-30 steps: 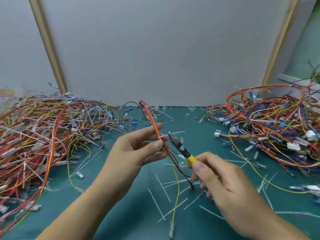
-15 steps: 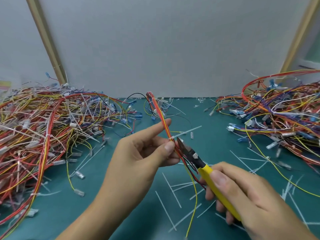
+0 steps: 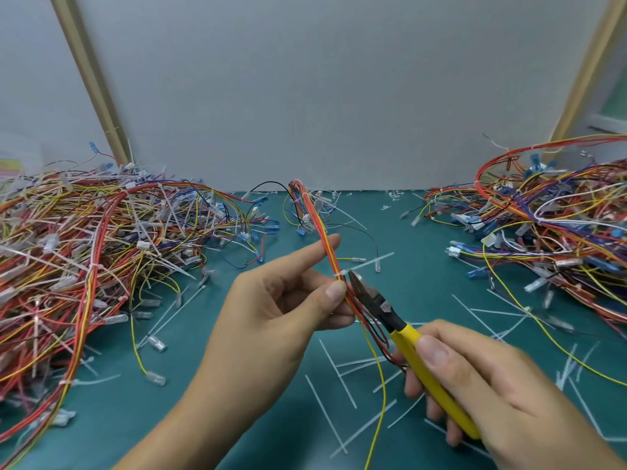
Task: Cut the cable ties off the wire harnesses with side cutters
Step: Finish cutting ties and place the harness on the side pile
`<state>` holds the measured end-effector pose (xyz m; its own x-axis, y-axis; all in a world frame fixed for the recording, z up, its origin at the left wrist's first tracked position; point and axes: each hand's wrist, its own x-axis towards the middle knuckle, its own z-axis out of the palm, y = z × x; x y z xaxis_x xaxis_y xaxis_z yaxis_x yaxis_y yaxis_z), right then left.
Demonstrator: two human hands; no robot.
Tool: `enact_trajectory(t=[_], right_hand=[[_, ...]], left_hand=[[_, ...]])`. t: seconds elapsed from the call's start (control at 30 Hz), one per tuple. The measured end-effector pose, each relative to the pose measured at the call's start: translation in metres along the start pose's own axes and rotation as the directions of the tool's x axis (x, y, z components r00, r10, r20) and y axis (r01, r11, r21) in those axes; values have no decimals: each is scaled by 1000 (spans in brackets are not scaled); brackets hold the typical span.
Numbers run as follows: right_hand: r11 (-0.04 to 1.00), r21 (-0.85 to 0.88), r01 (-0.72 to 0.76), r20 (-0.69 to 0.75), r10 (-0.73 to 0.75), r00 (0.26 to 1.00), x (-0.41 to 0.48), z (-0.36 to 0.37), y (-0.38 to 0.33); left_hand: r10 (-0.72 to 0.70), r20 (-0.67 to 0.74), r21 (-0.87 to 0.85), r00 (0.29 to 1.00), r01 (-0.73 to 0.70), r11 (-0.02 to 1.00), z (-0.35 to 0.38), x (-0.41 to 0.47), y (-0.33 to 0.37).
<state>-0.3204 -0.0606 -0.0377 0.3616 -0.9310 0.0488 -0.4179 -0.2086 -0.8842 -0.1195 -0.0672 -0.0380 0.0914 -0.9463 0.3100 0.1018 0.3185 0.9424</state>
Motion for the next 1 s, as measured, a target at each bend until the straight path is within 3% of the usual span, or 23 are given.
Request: enact_trajectory(t=[0.6,1.0], right_hand=[[1000,7,-8,17,8,1000,-2,-1,-3],[986,-152,63,-32,-69,997,0,-3,3]], left_hand=[[22,21,25,1000,-22,999,1,-2,-1],[-3,41,40,999,1,999,1,-1,-4]])
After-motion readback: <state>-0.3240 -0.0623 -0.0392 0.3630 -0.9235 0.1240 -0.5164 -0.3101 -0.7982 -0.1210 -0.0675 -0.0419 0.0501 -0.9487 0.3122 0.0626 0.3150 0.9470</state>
